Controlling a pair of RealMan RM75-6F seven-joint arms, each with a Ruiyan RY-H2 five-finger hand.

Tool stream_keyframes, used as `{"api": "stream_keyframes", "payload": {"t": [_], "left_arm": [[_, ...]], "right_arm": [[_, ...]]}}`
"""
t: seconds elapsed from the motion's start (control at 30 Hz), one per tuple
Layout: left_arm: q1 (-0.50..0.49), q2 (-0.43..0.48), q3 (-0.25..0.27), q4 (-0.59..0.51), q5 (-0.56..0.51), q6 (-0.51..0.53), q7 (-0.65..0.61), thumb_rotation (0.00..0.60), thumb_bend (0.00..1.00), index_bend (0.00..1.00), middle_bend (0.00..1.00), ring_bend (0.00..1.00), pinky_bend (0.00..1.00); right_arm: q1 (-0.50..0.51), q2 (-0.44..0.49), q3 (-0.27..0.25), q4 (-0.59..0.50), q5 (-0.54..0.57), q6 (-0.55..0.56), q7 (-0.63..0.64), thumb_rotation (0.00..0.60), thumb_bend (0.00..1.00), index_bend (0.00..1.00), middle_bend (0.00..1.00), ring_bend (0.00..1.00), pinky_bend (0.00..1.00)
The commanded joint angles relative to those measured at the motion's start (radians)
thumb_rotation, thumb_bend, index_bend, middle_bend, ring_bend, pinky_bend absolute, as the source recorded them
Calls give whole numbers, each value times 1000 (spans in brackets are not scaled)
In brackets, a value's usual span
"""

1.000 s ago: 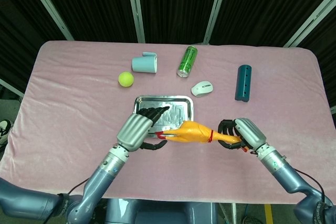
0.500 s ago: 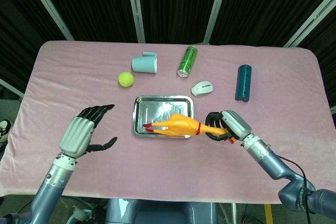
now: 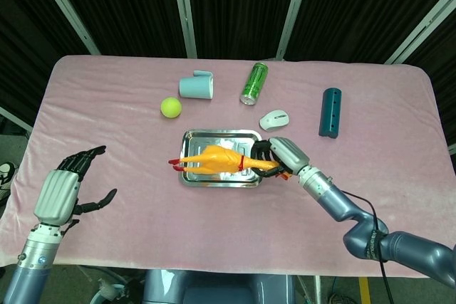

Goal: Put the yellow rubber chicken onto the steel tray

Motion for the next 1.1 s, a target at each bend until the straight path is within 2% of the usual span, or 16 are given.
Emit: {"api": "stream_keyframes", "payload": {"t": [0.03,0.37,0.5,0.53,0.63,0.73,0.77,0.83,0.9,1.0,1.1], "left_arm": [[10,0,-18,6,-20,-7,-21,472,220,138,210,198,243],[20,-6,-47,20,-55,-68,-26,469,220,125,194,198,243],[24,-8,-56,21,-66,-87,-21,471,220,121,188,198,243],[25,-8,-59,21,-68,-92,-21,471,220,120,187,198,243],[28,-10,-67,22,-74,-103,-18,469,220,119,184,198,244],[29,-12,-76,22,-78,-113,-15,469,220,117,180,198,244],[30,-12,-78,22,-78,-116,-14,469,220,116,179,198,243],[32,-12,-84,20,-78,-120,-12,469,220,114,178,198,243],[34,-11,-88,19,-76,-123,-10,469,220,112,177,198,243],[39,-11,-92,18,-74,-127,-9,468,220,110,176,198,243],[43,-11,-98,20,-77,-132,-11,468,220,110,173,198,243]], "right_arm": [[34,-49,21,52,43,-39,-47,600,805,876,690,699,837],[90,-157,46,172,137,-104,-166,600,805,875,690,698,837],[96,-179,41,210,156,-117,-201,600,804,842,688,643,790],[96,-183,39,217,160,-119,-207,600,804,813,680,621,765],[96,-185,30,232,160,-128,-226,600,805,623,596,509,632],[98,-176,21,226,152,-140,-235,600,803,407,458,360,466],[98,-173,19,222,150,-144,-237,600,793,364,425,323,426],[100,-165,15,213,147,-151,-244,600,735,267,344,230,326],[103,-157,10,204,145,-163,-253,600,633,171,257,130,218],[105,-150,7,196,150,-173,-269,600,520,51,174,38,122],[105,-147,11,190,161,-175,-281,600,436,5,139,3,87]]}}
